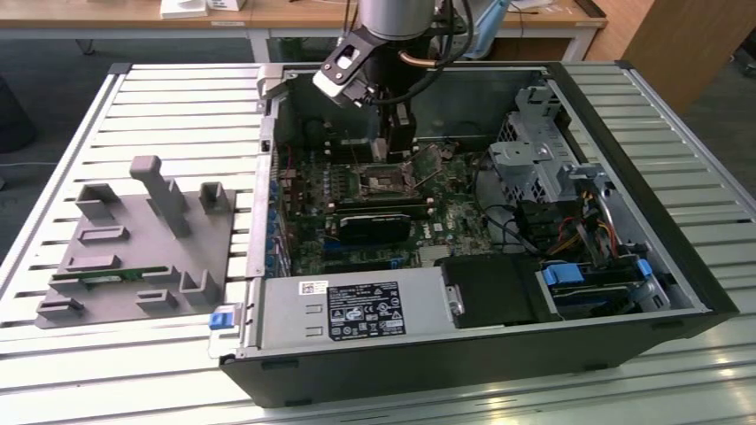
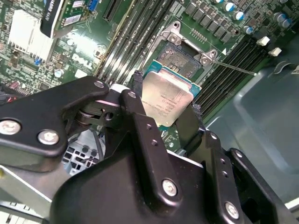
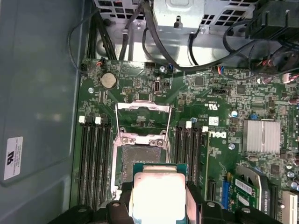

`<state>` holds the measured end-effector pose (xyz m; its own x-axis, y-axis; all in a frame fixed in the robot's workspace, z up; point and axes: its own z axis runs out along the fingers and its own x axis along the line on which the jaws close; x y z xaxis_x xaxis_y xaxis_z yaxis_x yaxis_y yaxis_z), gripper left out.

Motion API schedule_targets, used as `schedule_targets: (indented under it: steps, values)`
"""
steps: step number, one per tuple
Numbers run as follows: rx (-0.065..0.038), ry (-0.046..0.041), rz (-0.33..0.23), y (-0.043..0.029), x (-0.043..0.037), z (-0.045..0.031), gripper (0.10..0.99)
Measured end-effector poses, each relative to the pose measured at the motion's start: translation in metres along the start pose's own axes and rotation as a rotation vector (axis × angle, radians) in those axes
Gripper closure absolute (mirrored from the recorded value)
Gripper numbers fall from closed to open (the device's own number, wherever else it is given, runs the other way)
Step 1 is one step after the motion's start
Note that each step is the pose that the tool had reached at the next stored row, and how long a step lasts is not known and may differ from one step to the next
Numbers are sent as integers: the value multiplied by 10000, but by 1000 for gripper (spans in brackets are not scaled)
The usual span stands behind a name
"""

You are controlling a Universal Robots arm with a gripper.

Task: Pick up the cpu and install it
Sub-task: 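Place the cpu into insertion slot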

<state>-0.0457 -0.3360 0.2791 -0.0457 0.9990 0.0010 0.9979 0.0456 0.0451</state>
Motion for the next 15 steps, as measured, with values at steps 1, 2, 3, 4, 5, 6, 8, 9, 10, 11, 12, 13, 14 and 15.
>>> schedule_targets:
  steps: [1,2,3,4,5,6,8,9,10,11,12,13,14,15]
  values:
    - [13,1,0,6,3,14,553]
    - [18,0,0,15,6,26,553]
    - [19,-1,0,23,9,34,553]
    - [19,0,1,32,13,42,553]
    - [19,1,0,41,18,52,553]
    - [18,2,1,50,22,63,553]
    - [18,1,0,60,29,84,553]
    - [19,0,2,61,31,96,553]
    - [18,1,1,62,34,110,553]
    - [19,1,3,63,36,125,553]
    - [18,1,9,64,39,142,553]
    - [18,1,14,65,42,160,553]
    - [19,-1,20,64,46,178,553]
    - [19,-1,24,63,50,195,553]
